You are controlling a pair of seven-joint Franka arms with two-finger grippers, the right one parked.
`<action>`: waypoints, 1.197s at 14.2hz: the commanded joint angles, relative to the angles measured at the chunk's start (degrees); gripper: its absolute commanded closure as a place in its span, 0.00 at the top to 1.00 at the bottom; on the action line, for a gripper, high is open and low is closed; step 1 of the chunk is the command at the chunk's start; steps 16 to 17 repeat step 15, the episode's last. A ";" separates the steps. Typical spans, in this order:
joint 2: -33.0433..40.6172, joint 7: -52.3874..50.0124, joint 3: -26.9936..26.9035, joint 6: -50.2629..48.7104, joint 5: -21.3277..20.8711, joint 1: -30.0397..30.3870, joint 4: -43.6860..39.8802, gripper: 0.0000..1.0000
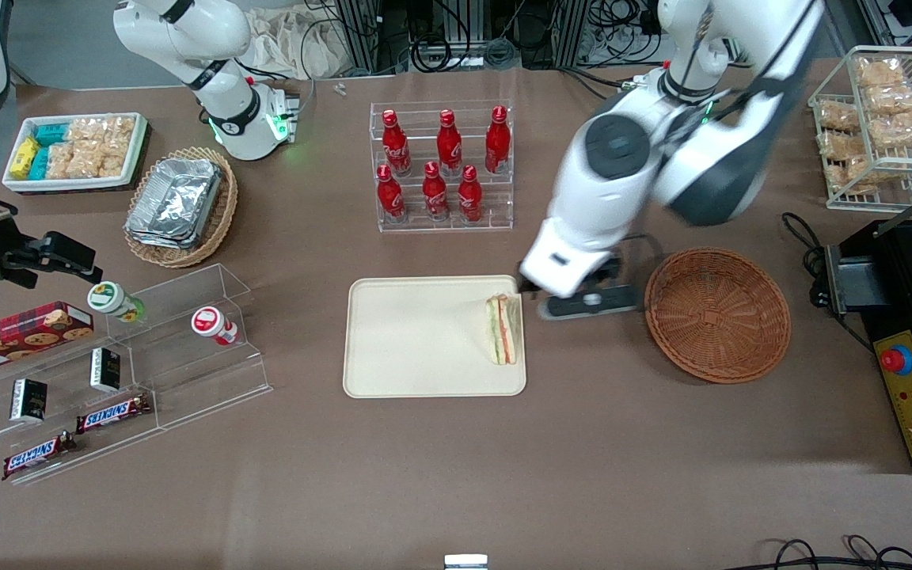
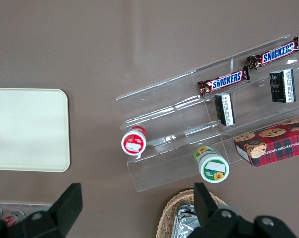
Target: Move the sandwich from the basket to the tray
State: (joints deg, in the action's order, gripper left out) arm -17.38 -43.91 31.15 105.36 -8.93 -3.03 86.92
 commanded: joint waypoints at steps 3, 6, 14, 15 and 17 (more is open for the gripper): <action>9.98 11.53 0.06 -9.00 8.03 11.89 2.90 1.00; 16.30 22.34 -9.48 -19.11 12.26 11.31 2.90 1.00; 24.68 33.97 -31.94 -23.97 13.77 -0.30 6.78 1.00; 24.24 33.89 -31.33 -23.97 13.68 -0.48 6.07 1.00; 24.24 33.89 -31.33 -23.97 13.68 -0.48 6.07 1.00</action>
